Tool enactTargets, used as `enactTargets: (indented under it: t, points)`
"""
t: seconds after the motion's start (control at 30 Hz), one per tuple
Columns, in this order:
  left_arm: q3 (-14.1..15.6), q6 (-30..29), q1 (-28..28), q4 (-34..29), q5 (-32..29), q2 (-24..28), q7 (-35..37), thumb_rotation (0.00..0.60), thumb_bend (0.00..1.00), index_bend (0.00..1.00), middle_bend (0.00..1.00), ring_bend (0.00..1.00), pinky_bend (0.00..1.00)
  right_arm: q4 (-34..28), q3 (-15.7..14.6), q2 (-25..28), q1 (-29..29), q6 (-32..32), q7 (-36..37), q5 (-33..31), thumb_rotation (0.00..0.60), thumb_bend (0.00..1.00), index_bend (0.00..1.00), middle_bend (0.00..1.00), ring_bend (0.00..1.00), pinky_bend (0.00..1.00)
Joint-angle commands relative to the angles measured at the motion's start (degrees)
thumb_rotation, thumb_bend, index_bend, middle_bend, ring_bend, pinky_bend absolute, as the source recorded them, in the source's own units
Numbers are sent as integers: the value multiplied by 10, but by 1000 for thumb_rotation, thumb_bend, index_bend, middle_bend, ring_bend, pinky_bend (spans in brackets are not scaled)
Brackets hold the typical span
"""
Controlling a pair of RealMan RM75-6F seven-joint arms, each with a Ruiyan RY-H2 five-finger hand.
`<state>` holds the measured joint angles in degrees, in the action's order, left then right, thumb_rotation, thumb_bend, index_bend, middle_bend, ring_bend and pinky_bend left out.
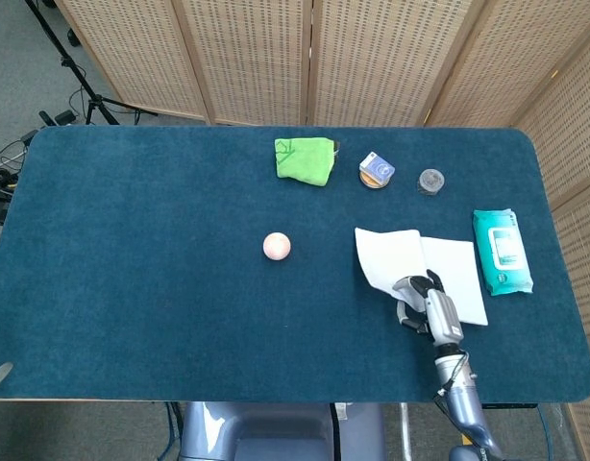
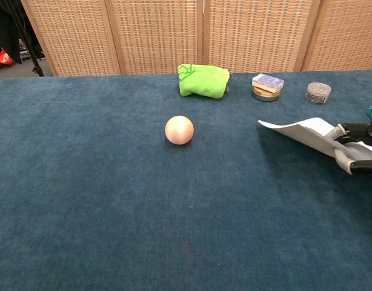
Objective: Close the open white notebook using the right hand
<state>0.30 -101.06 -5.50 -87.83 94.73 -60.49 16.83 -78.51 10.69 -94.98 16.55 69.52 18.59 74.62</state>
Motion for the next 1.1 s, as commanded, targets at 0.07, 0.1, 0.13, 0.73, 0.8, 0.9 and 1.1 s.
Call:
enactTargets:
  t: [0.07, 0.1, 0.13, 0.73, 0.8, 0.9, 1.1]
  points:
    - [0, 1, 1, -2, 0, -1, -4, 600, 0, 0, 0, 0, 0, -17, 21, 10, -10, -14, 66, -26, 600, 760, 382, 262, 175, 37]
    - [1, 2, 1, -2, 1, -1, -5, 600, 0, 0, 0, 0, 0, -17, 21, 10, -12, -14, 76, -25, 600, 761, 339, 201, 117, 37]
    - [1, 2, 1, -2, 1, -1, -6, 600, 0, 0, 0, 0, 0, -18, 21, 10, -14, -15, 88, -26, 600, 756, 299, 149, 78, 37]
    - [1, 4, 2, -3, 1, -2, -9, 600, 0, 0, 0, 0, 0, -14, 54, 3, -35, 6, 109, -79, 600, 749, 0, 0, 0, 0]
    - [2, 4, 2, -3, 1, -2, -8, 600, 0, 0, 0, 0, 0, 18, 54, -17, -35, 46, 60, -69, 600, 727, 0, 0, 0, 0]
    - [1, 2, 1, -2, 1, -2, -6, 600, 0, 0, 0, 0, 0, 84, 61, -46, -30, 125, -20, -37, 600, 691, 0, 0, 0, 0]
    - [1, 2, 1, -2, 0, -1, -4, 600, 0, 0, 0, 0, 0, 116, 64, -34, -25, 219, -101, 28, 600, 551, 0, 0, 0, 0]
